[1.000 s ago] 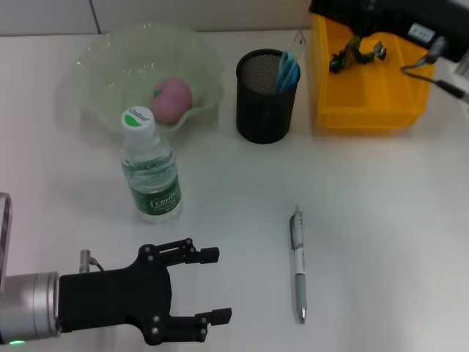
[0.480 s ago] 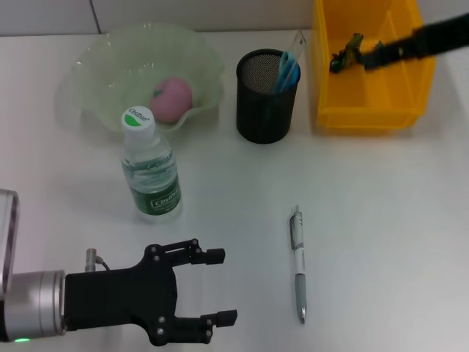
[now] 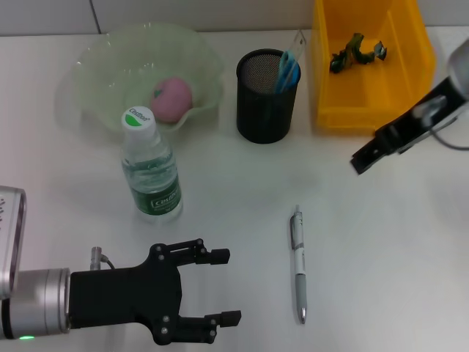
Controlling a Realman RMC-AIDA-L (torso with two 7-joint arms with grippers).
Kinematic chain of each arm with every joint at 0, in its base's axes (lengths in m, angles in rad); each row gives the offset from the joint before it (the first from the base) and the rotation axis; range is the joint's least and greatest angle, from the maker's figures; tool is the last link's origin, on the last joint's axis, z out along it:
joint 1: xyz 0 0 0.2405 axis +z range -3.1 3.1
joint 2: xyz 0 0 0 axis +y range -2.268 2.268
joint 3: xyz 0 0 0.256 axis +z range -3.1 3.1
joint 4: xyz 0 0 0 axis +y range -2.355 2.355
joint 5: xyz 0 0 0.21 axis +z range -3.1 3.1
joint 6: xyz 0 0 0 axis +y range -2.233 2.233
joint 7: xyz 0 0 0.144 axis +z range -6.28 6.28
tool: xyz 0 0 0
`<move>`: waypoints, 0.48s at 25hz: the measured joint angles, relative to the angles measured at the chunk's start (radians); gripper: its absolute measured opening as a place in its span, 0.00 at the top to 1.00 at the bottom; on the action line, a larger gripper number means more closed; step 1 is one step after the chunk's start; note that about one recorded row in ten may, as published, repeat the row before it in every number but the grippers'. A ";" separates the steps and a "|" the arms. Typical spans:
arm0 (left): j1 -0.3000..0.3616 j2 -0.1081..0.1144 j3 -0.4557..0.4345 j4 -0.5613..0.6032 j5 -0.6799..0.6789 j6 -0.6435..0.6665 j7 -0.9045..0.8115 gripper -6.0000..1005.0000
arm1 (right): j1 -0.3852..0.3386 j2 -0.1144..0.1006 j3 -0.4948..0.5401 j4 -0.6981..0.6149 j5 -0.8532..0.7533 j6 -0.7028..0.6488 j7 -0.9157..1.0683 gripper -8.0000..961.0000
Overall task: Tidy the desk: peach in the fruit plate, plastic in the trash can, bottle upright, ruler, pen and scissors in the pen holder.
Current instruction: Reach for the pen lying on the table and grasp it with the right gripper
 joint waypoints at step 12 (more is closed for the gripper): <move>0.000 0.000 0.004 0.000 0.000 -0.010 0.000 0.21 | 0.040 0.006 0.011 0.299 0.147 0.161 0.002 0.23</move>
